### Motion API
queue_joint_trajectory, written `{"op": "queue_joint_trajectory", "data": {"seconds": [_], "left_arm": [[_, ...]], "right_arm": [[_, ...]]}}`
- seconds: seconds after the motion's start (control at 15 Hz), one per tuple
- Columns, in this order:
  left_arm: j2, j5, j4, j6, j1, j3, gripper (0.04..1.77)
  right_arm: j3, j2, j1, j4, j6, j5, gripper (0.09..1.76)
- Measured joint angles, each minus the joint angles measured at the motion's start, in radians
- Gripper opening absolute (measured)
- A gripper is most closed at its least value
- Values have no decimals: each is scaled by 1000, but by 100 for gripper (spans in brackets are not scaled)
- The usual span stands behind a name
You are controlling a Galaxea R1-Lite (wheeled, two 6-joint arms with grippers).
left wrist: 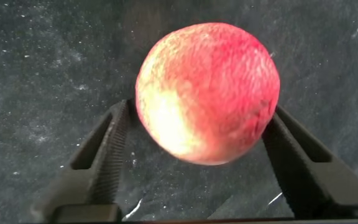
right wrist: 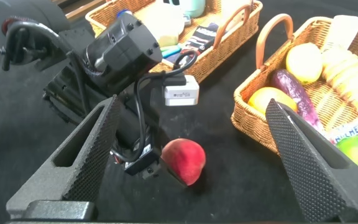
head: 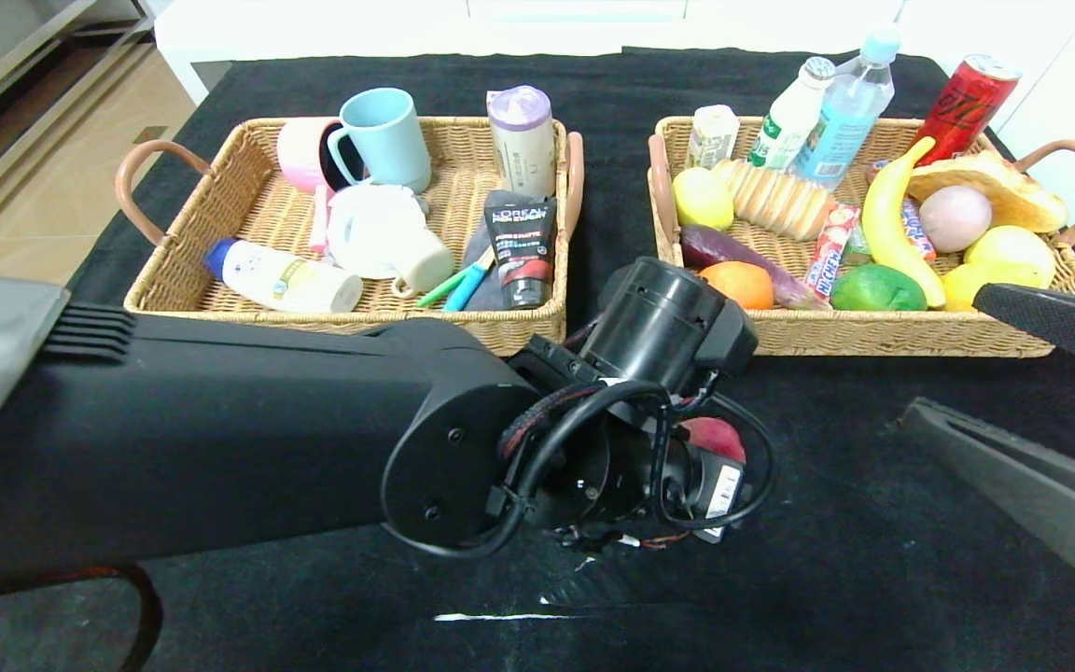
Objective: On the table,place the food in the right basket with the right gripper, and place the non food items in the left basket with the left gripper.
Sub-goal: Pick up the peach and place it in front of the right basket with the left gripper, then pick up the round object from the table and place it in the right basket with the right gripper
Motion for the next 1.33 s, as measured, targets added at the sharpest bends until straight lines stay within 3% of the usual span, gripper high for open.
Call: {"op": "queue_joint_trajectory", "data": {"seconds": [0.33,0.53,0.73,1.0,1.33], "left_arm": [[-59,7,2,13,0,32,159],[-137,-12,-9,64,1,129,163],[-242,-73,-50,102,19,243,166],[-381,-140,-268,227,73,464,168],[-532,-268,-535,329,169,753,169]], "right_arm": [[2,6,1,-2,-4,0,171],[2,13,1,-1,-3,1,171],[3,21,1,-1,-3,1,171],[4,36,-3,1,-2,-2,171],[9,66,0,0,-2,-3,171]]}}
